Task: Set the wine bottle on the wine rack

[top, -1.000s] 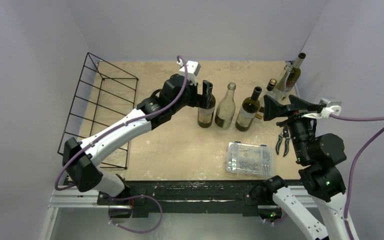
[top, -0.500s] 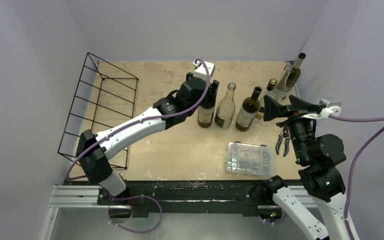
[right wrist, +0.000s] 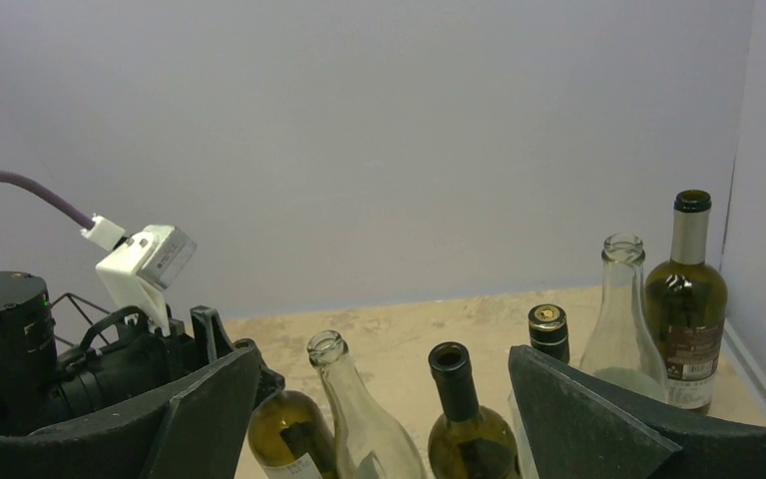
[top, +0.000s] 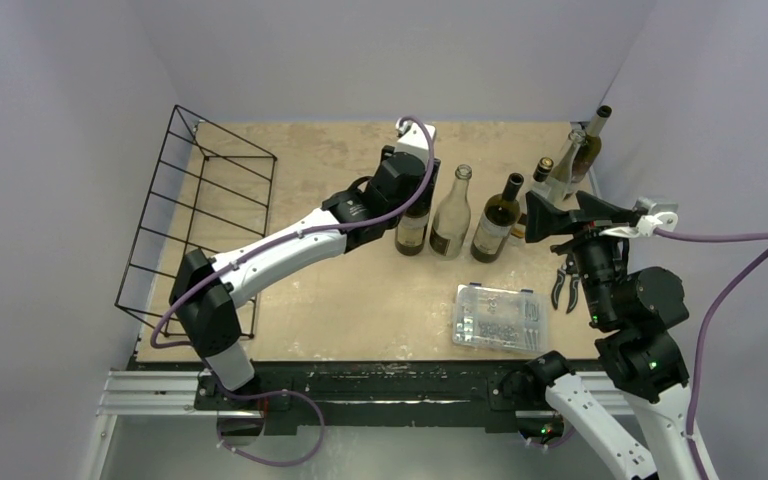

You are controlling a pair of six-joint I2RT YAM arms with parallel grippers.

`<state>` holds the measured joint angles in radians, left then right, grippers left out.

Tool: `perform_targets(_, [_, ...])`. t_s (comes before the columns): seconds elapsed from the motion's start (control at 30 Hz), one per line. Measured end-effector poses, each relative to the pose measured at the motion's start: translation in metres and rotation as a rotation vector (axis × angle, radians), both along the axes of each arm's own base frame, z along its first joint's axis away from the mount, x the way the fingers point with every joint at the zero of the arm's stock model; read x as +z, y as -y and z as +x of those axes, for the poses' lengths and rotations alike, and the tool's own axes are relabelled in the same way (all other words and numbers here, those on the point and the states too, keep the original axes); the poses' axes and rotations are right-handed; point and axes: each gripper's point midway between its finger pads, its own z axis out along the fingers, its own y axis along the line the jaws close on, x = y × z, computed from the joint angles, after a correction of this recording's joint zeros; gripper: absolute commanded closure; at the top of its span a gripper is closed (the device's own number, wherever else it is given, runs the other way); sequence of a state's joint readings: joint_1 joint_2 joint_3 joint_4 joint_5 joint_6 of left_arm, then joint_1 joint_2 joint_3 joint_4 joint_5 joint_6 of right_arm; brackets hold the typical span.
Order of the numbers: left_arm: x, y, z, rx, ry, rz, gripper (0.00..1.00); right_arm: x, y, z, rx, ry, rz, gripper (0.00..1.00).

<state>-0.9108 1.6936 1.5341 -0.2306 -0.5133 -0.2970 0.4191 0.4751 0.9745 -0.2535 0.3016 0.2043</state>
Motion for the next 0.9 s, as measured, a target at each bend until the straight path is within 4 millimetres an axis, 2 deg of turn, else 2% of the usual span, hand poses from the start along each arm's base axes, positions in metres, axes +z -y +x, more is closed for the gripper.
perform_targets(0.2, [-0.007,0.001,0.001,0.004,-0.018,0.009,0.5,-0.001,0.0,0.0,0.0,-0.001,-0.001,0.01])
perform_targets(0.4, [-0.013,0.003,0.001,0.012,-0.04,0.009,0.65,-0.001,0.0,0.0,0.0,-0.001,-0.001,0.01])
perform_targets(0.6, [-0.015,0.0,0.0,0.022,-0.048,0.015,0.71,-0.002,0.0,0.001,0.0,-0.004,-0.002,0.01])
perform_targets(0.8, [-0.015,-0.002,-0.001,0.04,-0.058,0.01,0.88,-0.005,-0.001,0.002,0.0,-0.01,-0.005,0.01])
perform_targets(0.9, [-0.014,-0.004,-0.001,0.05,-0.065,0.002,0.91,-0.005,-0.001,0.002,0.0,-0.009,-0.005,0.01])
